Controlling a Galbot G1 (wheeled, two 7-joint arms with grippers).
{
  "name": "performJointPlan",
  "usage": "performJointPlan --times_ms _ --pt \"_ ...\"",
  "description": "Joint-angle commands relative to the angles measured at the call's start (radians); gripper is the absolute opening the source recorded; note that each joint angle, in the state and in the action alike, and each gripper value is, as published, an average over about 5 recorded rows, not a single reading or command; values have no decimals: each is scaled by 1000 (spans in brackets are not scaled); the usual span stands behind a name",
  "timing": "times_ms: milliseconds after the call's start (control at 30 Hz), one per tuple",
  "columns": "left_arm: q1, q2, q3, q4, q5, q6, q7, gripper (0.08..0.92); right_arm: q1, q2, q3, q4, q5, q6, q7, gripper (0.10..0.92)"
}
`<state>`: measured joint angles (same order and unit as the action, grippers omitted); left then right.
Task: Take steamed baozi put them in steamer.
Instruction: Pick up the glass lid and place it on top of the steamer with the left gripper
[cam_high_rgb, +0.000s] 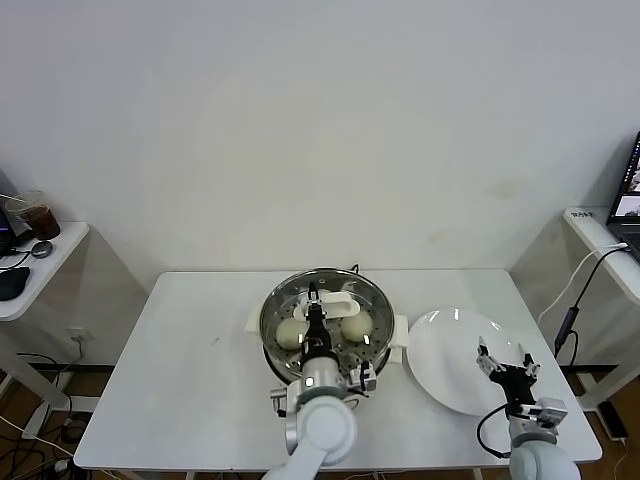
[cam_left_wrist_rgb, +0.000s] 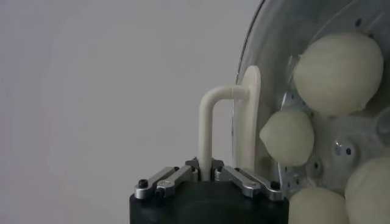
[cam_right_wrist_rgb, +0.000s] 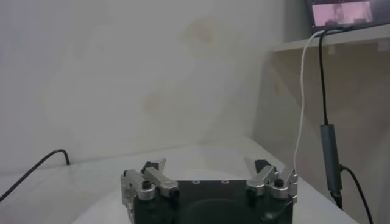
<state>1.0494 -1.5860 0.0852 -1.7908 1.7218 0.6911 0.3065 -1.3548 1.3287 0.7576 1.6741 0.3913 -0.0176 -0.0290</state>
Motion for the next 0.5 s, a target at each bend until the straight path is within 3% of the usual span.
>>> performJointPlan --times_ms 33,500 --pt "-5 0 3 16 14 0 -2 174 2 1 0 -3 0 0 0 823" --pt "-10 8 4 26 9 -1 6 174 4 2 -2 -10 -2 4 -1 823"
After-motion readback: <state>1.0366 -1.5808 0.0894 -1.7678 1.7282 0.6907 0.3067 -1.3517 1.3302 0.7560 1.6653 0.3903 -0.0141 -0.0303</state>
